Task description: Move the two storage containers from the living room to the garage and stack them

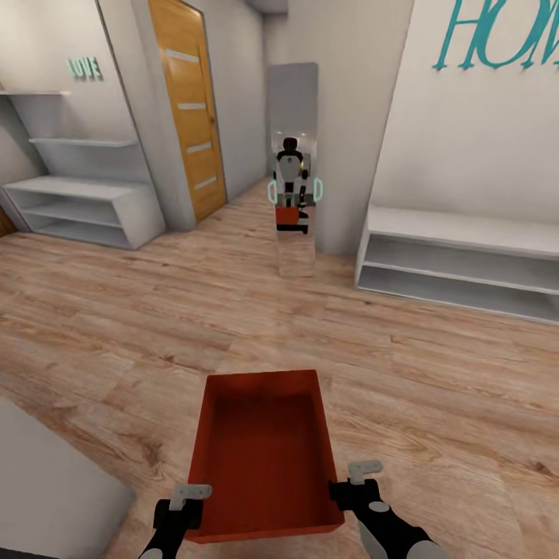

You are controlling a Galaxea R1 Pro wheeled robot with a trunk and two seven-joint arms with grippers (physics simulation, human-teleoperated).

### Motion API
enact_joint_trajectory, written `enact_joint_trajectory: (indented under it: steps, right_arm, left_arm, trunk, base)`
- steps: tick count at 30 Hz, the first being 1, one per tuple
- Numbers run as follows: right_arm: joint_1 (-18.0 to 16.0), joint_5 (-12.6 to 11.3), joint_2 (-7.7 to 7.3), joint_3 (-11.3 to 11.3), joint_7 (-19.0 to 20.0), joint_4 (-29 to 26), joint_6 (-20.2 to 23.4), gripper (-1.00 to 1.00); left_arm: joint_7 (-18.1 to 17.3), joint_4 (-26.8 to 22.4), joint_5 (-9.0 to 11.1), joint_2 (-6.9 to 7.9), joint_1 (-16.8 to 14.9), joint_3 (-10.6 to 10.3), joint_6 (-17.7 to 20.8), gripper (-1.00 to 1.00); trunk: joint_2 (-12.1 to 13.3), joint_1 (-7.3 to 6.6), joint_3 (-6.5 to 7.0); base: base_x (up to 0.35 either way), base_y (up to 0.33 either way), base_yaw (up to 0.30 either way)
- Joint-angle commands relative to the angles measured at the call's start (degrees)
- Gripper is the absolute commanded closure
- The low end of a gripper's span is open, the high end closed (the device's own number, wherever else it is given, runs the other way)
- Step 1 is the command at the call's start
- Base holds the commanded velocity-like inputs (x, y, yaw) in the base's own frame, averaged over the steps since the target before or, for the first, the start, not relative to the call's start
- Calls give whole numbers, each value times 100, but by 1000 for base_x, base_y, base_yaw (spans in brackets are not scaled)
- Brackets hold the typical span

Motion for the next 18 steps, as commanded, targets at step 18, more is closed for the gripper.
enact_joint_trajectory:
  steps: [18]
  right_arm:
    - [-8, 27, -22, -50, -77, -1, -18, 100]
  left_arm:
    - [78, 8, -20, 8, -2, 46, -25, 100]
  trunk:
    - [-2, 3, -52]
  base:
    - [346, 0, 127]
